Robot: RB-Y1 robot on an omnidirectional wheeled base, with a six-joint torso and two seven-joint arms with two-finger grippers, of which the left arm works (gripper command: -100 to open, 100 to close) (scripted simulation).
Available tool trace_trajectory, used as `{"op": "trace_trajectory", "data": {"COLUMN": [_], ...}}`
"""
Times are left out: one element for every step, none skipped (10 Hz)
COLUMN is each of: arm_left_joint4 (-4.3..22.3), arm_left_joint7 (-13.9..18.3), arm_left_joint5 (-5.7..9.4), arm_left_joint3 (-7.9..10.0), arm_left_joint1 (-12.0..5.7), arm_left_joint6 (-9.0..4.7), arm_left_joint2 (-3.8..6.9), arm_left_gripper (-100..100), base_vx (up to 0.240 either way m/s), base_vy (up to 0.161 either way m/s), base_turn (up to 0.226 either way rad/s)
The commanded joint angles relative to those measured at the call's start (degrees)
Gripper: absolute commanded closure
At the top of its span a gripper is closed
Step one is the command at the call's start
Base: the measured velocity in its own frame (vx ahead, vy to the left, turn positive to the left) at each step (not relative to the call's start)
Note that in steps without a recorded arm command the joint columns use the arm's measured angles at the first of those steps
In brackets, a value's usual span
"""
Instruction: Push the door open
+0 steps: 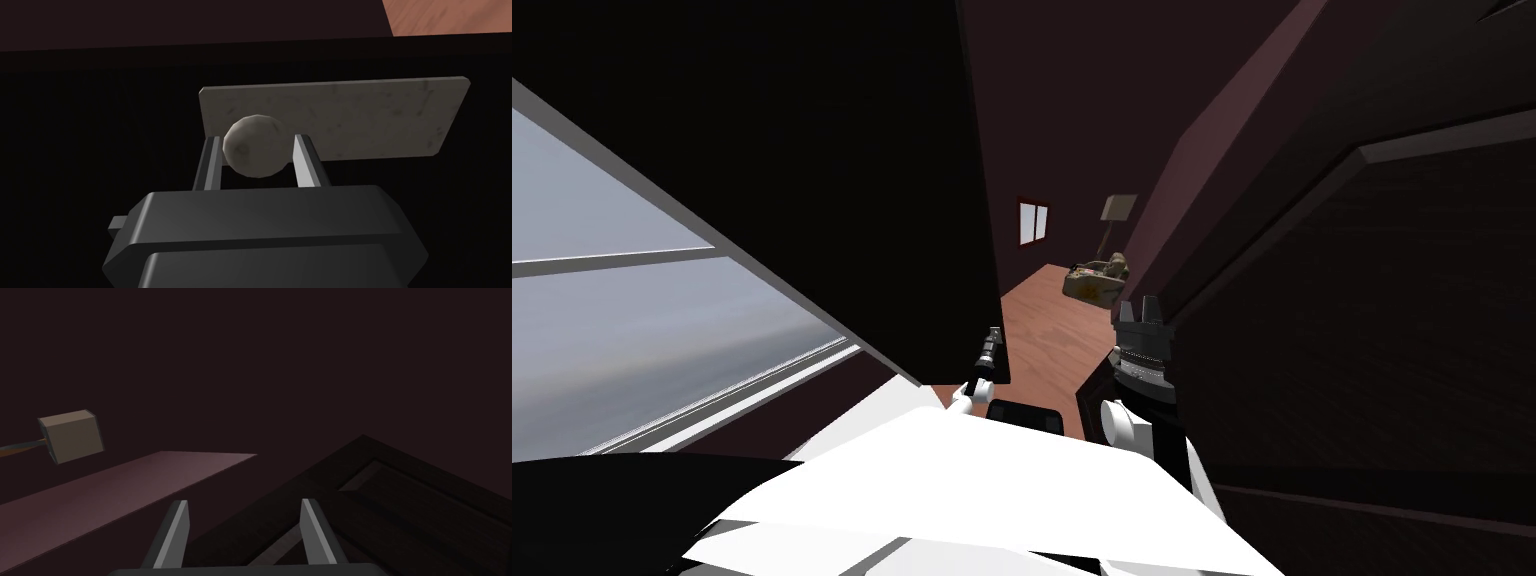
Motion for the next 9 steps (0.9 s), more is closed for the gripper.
{"op": "trace_trajectory", "data": {"arm_left_joint4": [1.6, 1.6, 1.6, 1.6, 1.6, 1.6, 4.2, 4.3, 4.3], "arm_left_joint7": [-0.2, -0.8, -1.3, -1.3, -2.3, -2.9, -3.3, -4.2, -4.7], "arm_left_joint5": [0.45, 0.9, 1.25, 1.25, 2.0, 2.4, 3.97, 5.54, 6.44], "arm_left_joint3": [0.79, 1.44, 1.94, 1.94, 3.03, 3.59, 1.33, 0.09, -0.62], "arm_left_joint1": [-1.22, -1.32, -1.4, -1.4, -1.57, -1.66, -2.82, -3.01, -3.12], "arm_left_joint6": [-1.14, -1.16, -1.18, -1.18, -1.22, -1.24, -2.52, -2.78, -2.93], "arm_left_joint2": [0.83, 1.21, 1.36, 1.36, 1.35, 1.17, 1.41, 1.68, 1.72], "arm_left_gripper": [100, 100, 100, 100, 100, 100, -100, -100, -100], "base_vx": [0.122, 0.146, 0.193, 0.142, 0.184, 0.235, 0.037, -0.128, -0.152], "base_vy": [0.004, -0.023, -0.017, 0.011, 0.012, -0.017, 0.006, 0.043, 0.037], "base_turn": [0.05, 0.042, 0.088, 0.024, 0.143, 0.175, 0.11, 0.06, 0.038]}}
